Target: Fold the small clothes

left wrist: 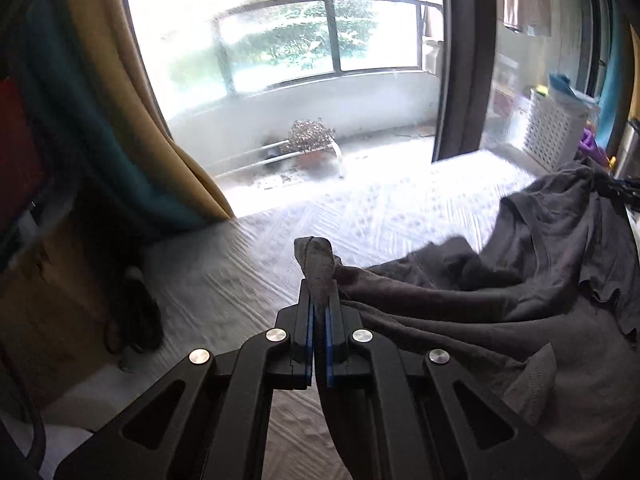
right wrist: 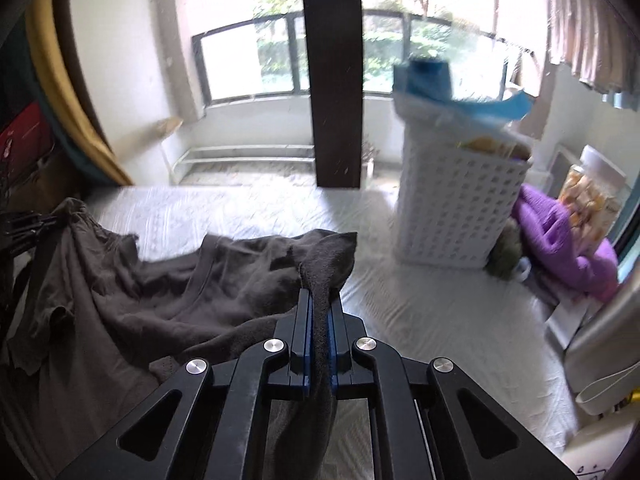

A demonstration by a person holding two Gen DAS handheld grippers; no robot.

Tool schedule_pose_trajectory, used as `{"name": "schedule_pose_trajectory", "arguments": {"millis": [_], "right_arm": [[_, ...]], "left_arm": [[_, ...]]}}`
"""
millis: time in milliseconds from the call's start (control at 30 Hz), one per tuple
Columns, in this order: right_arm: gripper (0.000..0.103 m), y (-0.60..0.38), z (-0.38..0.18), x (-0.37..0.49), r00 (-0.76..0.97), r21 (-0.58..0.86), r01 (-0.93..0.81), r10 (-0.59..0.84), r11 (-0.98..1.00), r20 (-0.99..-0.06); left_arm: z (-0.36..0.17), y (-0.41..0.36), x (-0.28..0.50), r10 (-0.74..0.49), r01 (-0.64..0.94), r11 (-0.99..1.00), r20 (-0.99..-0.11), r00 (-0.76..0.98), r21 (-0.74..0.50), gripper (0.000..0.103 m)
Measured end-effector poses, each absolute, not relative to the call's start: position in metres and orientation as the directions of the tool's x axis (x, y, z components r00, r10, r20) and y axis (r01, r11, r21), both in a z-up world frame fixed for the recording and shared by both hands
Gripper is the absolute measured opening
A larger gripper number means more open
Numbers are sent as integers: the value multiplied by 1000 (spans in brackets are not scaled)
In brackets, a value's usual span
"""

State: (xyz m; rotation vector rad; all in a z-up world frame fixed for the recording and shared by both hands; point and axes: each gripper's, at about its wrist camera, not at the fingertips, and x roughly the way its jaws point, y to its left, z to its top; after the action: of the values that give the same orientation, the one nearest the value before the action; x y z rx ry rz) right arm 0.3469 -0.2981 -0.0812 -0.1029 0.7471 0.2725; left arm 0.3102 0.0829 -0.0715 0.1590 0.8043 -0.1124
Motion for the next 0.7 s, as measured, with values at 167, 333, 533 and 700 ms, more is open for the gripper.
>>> {"name": "schedule_pose_trajectory", "arguments": {"millis": [167,333,533,700], "right_arm": [[6,-298,-98,351,670,-10,-257,171,966,-723],[6,-299,-131,356,580,-12,-268,151,963,-800],[7,-297,-117,350,606,-66,-287,127,956,-786],[54,-286,-95,349,664,-153,-294,86,943,-743]], "left_arm": [[-95,86,308,-22,179,978,-790,613,112,3],[-126,98,303,-58,172,984,-837,543,43,4],[-105,114,308,-68,146,989,-821,567,19,41],[-76,113,312,-76,166,985,-780,622,36,46]]}}
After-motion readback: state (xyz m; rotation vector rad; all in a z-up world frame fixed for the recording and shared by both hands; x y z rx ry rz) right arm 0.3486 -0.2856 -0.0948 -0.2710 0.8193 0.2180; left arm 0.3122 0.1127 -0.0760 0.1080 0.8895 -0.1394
